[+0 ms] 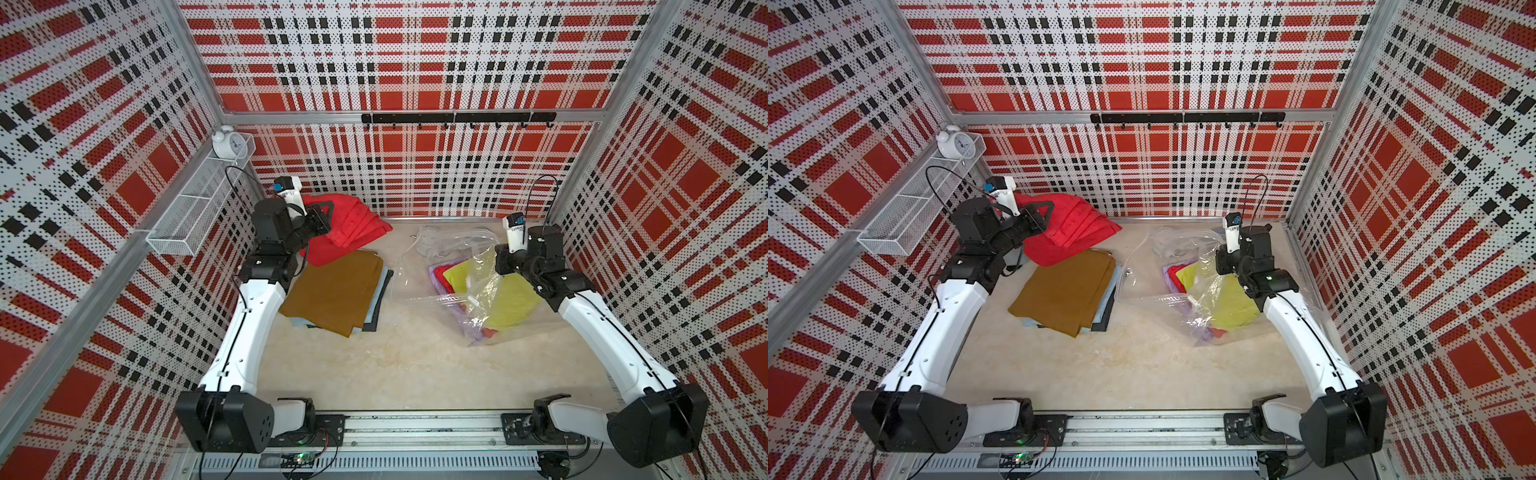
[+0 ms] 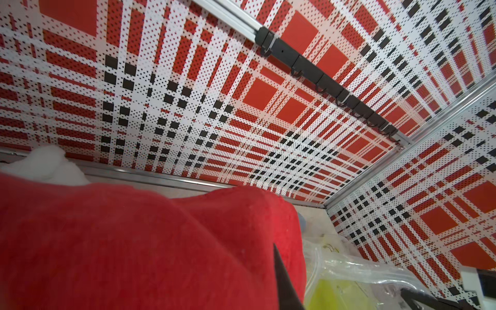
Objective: Take the trousers out of the vacuum bag
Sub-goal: Place the trousers at the center of the board.
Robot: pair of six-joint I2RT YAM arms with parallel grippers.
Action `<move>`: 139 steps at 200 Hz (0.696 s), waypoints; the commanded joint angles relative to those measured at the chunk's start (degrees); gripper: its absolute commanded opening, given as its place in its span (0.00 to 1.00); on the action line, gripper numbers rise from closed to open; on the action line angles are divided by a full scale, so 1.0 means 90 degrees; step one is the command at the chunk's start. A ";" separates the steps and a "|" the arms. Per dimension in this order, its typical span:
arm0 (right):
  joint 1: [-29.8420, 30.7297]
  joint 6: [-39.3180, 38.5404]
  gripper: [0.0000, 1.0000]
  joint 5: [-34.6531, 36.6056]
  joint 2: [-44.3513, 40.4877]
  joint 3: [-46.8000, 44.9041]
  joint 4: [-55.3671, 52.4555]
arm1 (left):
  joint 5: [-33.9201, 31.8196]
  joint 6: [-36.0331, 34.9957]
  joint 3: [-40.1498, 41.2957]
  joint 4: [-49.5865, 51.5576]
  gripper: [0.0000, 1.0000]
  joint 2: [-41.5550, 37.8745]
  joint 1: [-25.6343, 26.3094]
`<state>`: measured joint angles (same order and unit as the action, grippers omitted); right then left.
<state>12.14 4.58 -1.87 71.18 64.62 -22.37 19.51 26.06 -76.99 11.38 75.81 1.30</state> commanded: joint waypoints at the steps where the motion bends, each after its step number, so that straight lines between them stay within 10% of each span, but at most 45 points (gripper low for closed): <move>1: -0.0078 0.0058 0.00 0.0061 0.0066 0.0018 0.0140 | 0.0053 -0.0277 -0.0030 -0.0890 0.00 0.0047 -0.0076; 139: -0.0148 0.0009 0.00 0.0109 0.0211 0.0176 -0.0041 | 0.1214 -0.1063 -0.1514 -0.0592 0.00 0.1895 -0.0623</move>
<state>11.42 4.54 -1.78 72.36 64.66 -22.85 27.16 18.94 -84.66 10.94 92.64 -3.49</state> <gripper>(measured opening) 0.040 0.169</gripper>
